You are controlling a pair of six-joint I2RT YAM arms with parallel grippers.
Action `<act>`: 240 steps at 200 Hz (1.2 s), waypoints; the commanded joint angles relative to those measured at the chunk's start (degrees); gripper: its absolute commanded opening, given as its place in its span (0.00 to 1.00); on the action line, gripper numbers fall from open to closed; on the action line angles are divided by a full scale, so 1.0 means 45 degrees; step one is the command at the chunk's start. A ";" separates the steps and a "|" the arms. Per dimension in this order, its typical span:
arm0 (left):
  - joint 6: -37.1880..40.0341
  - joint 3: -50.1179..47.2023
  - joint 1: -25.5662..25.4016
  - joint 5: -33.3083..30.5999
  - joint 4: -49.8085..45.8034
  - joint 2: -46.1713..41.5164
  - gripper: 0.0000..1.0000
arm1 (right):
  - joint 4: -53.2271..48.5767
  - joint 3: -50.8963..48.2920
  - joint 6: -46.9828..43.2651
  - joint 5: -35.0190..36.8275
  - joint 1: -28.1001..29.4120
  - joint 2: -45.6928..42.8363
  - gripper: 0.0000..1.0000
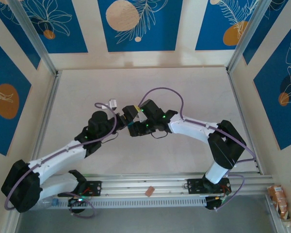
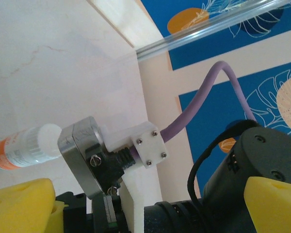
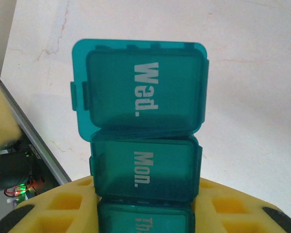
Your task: Sort the pills into containers
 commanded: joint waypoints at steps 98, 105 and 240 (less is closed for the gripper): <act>0.1311 -0.0744 0.0310 -0.1833 -0.3013 -0.2026 1.00 | -0.1585 0.0163 -0.2766 0.1501 0.0365 0.1029 0.24; 0.1311 -0.0795 0.0363 -0.1862 -0.3146 -0.2098 1.00 | -0.1651 0.0148 -0.2972 0.1571 0.0370 0.1158 0.24; 0.1511 -0.1490 0.1167 -0.2236 -0.4912 -0.3688 1.00 | -0.2595 -0.0006 -0.3414 0.3204 0.1100 0.2582 0.58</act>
